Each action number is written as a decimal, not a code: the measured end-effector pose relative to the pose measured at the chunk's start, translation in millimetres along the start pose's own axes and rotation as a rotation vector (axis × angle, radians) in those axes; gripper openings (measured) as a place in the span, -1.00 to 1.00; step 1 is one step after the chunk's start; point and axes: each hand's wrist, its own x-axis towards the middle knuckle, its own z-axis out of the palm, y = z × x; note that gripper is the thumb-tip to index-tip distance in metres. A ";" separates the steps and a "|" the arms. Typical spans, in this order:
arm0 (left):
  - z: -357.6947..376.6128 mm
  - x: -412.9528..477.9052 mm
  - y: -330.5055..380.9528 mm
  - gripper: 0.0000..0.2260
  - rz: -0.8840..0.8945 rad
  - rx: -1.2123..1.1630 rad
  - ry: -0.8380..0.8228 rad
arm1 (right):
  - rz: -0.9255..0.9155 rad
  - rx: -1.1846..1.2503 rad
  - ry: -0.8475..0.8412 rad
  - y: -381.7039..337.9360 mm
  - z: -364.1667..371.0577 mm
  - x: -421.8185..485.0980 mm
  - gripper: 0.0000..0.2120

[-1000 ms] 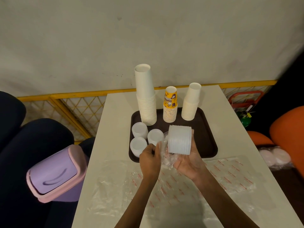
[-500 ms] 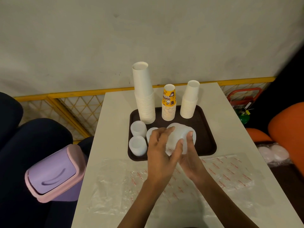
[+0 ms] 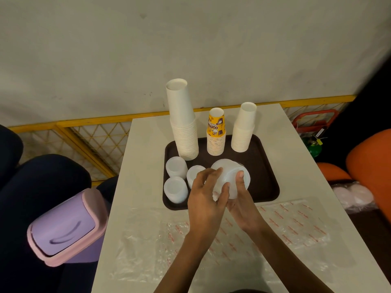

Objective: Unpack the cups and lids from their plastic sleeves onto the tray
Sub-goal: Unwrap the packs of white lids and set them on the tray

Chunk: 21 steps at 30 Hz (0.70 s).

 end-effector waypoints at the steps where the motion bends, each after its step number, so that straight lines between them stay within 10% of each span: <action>1: -0.4 2.7 -1.3 -0.65 -0.002 0.000 0.000 | -0.005 0.008 0.002 0.7 0.0 1.8 0.09; 7: -0.7 18.3 -3.8 -0.65 -0.074 0.043 -0.003 | 0.050 0.161 0.056 4.7 3.6 14.5 0.26; 21: -8.9 55.3 -23.6 -0.75 -0.425 -0.088 -0.080 | 0.242 0.394 0.088 4.0 3.1 42.7 -0.19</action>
